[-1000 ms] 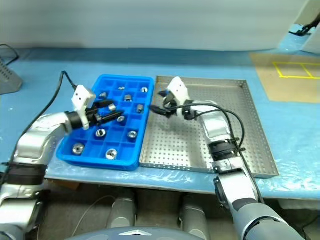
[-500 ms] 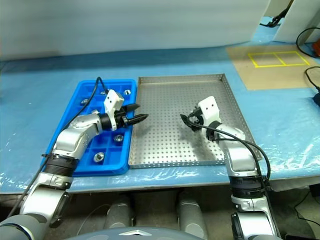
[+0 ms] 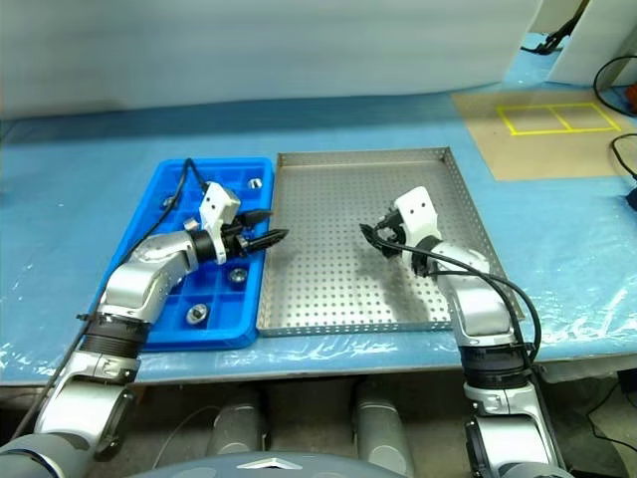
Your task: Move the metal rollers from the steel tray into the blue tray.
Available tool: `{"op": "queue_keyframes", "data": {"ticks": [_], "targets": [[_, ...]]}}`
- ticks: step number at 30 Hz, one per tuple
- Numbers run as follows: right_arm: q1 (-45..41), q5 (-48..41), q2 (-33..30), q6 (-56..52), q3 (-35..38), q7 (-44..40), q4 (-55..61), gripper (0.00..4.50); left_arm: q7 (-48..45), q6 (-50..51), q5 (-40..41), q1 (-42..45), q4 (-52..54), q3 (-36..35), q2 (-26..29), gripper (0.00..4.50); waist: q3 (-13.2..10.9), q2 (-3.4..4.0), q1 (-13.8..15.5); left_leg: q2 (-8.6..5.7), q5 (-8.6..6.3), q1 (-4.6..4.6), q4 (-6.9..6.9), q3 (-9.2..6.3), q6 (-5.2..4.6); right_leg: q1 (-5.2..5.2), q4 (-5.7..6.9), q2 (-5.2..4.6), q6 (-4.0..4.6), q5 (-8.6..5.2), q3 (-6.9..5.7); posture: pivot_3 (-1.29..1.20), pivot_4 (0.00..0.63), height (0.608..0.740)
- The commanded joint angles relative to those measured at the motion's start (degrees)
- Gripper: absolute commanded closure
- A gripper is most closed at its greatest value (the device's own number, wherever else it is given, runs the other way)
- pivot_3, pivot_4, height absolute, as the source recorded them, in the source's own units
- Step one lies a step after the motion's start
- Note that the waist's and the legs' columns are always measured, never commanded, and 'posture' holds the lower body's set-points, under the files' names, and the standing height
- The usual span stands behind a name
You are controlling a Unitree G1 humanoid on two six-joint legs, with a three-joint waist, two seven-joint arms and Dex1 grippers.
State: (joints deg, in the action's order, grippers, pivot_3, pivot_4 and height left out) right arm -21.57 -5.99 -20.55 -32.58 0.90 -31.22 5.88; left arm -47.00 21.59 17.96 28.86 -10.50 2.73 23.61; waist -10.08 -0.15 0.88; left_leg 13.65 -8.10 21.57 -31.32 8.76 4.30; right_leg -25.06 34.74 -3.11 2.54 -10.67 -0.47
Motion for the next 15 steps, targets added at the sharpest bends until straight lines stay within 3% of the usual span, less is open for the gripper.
{"op": "queue_keyframes", "data": {"ticks": [1, 15], "targets": [[-0.78, -1.06, -0.79, 1.18, 0.18, -0.19, 1.42, 0.83, 0.12, -1.00, 0.05, -0.18, 1.85, -1.37, 0.82, 1.06, 0.00, 0.00, 0.00, 0.00, 0.00, 0.00, 0.00, 0.00, 0.00, 0.01, 0.00, 0.00, 0.00, 0.00, 0.00, -0.20, 0.150, 0.740], [-1.96, -0.83, -2.34, 1.42, -0.57, -0.60, 0.62, 0.83, 1.12, -0.78, 1.01, 0.18, 2.69, -1.61, -1.12, 1.06, 0.00, 0.00, 0.00, 0.00, 0.00, 0.00, 0.00, 0.01, 0.00, 0.00, 0.00, 0.00, 0.01, 0.00, 0.00, -0.19, 0.150, 0.740]]}}
